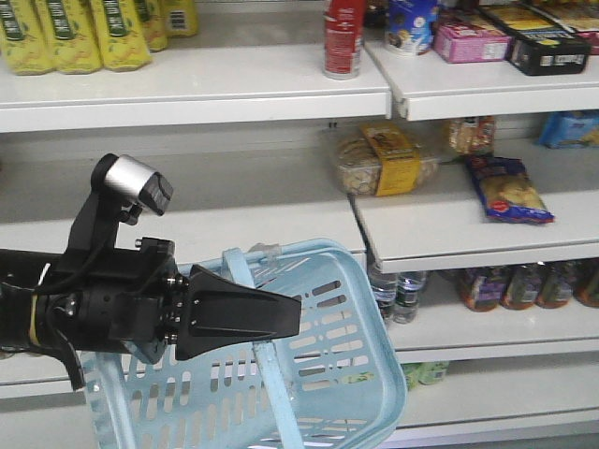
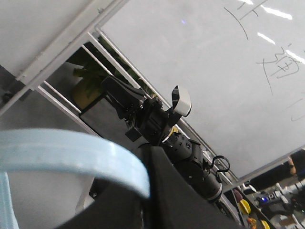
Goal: Place coke in basket with both arms
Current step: 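Approach the shelf with the red Coca-Cola bottle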
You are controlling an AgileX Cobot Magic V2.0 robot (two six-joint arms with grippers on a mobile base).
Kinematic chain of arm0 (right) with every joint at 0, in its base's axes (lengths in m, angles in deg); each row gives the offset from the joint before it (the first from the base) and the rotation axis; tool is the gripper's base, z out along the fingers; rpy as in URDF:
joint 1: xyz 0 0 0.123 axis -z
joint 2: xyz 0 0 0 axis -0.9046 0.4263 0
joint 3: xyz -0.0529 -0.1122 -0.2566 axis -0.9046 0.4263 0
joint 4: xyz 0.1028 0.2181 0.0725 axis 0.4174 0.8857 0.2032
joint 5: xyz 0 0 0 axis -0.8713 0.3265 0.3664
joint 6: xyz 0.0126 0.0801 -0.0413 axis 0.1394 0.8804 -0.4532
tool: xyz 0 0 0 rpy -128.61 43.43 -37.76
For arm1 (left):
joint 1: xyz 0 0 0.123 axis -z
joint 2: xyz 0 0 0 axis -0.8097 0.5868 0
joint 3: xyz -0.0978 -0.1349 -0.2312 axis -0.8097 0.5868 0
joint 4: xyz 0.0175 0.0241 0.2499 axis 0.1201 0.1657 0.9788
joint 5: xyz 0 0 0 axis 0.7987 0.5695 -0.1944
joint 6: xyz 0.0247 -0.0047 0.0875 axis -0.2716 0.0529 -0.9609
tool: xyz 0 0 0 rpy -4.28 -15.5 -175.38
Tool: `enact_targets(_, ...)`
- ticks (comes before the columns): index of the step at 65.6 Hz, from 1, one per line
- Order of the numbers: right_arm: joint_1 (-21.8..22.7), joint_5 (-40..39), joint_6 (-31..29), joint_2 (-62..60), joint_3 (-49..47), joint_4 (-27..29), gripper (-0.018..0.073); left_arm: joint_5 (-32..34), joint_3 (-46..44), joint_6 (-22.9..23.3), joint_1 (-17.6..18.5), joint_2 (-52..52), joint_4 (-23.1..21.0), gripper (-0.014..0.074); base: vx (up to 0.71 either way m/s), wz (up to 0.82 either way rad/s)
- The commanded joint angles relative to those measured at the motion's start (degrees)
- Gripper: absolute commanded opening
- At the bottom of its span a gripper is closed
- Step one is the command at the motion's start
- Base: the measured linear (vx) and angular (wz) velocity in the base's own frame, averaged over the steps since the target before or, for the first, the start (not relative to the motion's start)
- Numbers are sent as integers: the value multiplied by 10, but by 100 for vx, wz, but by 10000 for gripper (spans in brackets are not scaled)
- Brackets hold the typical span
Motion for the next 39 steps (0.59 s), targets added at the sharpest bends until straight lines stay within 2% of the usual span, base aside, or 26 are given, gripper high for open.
enact_targets(1, 3, -41, -2, -10, 5, -9, -4, 113, -14, -4, 1, -17, -51, -6, 11, 55)
enact_targets(23, 3, -41, -2, -10, 5, -9, -4, 113, -14, -4, 1, -17, -51, -6, 12, 49)
enact_targets(39, 3, -41, -2, -10, 5, -8, -4, 113, -14, -4, 1, -17, -51, -6, 12, 34)
